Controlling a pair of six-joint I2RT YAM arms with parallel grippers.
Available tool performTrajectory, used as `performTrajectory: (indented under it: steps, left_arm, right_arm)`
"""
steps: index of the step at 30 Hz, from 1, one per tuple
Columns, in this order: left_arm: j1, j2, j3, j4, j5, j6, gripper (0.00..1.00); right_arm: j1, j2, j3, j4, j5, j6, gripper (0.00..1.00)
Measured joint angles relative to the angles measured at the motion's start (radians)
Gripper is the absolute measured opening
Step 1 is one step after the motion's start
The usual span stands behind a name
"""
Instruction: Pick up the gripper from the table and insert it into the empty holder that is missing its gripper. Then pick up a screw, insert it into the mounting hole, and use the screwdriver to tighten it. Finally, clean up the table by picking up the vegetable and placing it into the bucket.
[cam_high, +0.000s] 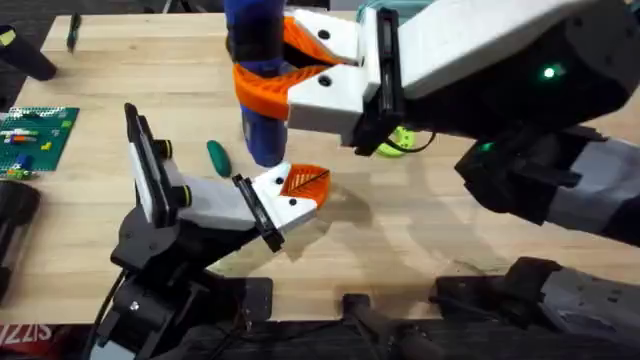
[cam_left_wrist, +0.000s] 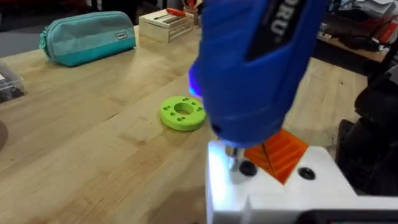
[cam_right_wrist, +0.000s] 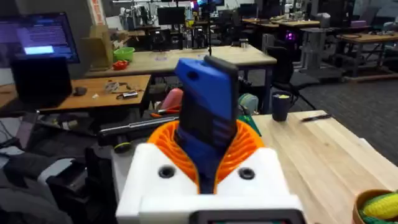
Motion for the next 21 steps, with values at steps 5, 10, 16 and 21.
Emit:
performTrajectory:
  steps: [5,10,16,21]
  left_arm:
    - [0.0,0.0,0.0,0.0,0.0,0.0,0.018]
    - [0.0,0.0,0.0,0.0,0.0,0.0,0.018]
    - [0.0,0.0,0.0,0.0,0.0,0.0,0.018]
    - [0.0,0.0,0.0,0.0,0.0,0.0,0.018]
  right_arm:
    - [0.0,0.0,0.0,-0.011,0.0,0.03,0.098]
    - [0.0,0.0,-0.001,-0.087,0.0,0.037,0.097]
    - [0.0,0.0,-0.001,-0.086,0.0,0.038,0.099]
    - [0.0,0.0,-0.001,-0.062,0.0,0.038,0.098]
